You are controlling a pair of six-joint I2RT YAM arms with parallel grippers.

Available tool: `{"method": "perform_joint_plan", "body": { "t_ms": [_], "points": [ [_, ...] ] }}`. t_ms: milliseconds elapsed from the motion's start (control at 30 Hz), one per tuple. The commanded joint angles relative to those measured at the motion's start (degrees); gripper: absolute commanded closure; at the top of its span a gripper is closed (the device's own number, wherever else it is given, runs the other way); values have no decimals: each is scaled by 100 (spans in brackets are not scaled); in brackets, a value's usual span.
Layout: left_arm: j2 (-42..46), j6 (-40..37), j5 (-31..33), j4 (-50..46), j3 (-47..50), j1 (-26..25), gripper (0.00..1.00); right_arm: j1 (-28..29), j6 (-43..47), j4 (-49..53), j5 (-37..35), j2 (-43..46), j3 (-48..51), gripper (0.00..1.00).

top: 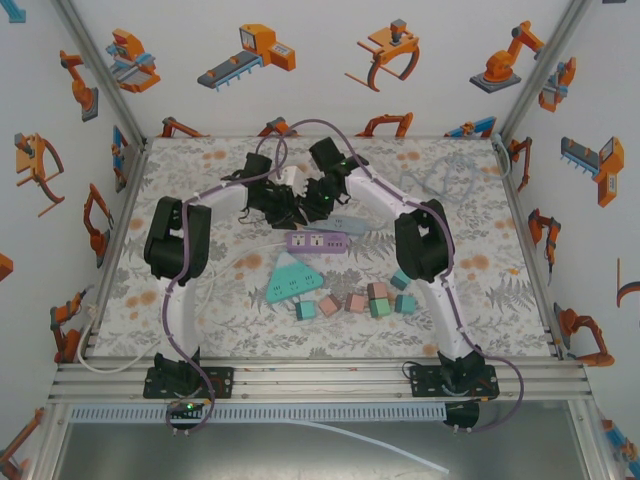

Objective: Pull the plug off the socket

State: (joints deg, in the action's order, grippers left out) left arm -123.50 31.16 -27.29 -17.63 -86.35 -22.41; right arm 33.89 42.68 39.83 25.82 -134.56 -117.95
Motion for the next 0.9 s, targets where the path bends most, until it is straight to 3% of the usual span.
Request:
{"method": "perform_joint_plan", "body": {
  "t_ms": [0,267,500,867],
  "points": [
    [-608,-144,1117,-630,121,99,60,-16,-142,5,340,188,-424,92],
    [-844,33,1180,-898,-278,158,61,-75,-256,-97,322,75,-420,96],
    [-1001,316,1160,-989,-366,250,61,-327,-1520,-1098,1521,326,-242,100],
    [-890,369,1061,-950,-331,310,62,-268,-1367,-1189,1024,767,232,100]
  ]
}}
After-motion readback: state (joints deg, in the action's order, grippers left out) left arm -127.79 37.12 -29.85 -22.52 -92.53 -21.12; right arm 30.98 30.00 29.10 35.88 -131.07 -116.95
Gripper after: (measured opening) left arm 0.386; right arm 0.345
